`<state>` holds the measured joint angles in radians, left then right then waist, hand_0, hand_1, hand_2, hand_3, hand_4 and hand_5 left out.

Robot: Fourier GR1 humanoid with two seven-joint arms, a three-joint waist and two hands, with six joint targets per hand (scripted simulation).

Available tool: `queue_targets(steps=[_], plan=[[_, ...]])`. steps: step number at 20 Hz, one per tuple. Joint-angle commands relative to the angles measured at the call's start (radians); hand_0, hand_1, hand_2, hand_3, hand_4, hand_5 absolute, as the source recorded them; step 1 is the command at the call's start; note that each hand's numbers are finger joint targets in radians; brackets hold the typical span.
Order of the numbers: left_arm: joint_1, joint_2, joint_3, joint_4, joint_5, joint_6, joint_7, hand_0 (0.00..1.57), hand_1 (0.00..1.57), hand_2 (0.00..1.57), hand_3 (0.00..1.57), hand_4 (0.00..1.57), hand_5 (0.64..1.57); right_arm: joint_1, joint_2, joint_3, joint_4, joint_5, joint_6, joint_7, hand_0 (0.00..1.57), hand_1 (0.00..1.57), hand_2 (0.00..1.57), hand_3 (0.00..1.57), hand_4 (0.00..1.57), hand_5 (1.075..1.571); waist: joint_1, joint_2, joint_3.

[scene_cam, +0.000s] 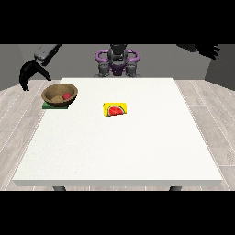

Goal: Pick the cup and pour the ball into the bowl, then pick the bowl and place it on the pad

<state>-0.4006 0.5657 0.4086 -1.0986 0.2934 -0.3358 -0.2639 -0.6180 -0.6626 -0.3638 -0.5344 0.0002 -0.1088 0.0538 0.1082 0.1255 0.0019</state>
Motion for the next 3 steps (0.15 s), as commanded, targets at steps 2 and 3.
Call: queue_targets(steps=[2,3], plan=[[0.044,-0.099,-0.094,-0.010,-0.050,0.051,0.086,0.00,0.00,0.00,0.00,0.90,1.559,-0.062,0.049,0.054,-0.063,0.005,0.052,0.091,0.00,0.00,0.00,0.00,0.42,1.383,-0.027,-0.210,-0.0026],[0.074,-0.108,-0.093,0.027,-0.072,0.076,0.087,0.00,0.00,0.00,0.00,0.90,1.559,-0.070,0.079,0.070,-0.098,-0.007,0.099,0.090,0.00,0.00,0.00,0.00,0.48,1.434,-0.067,-0.263,-0.0037]])
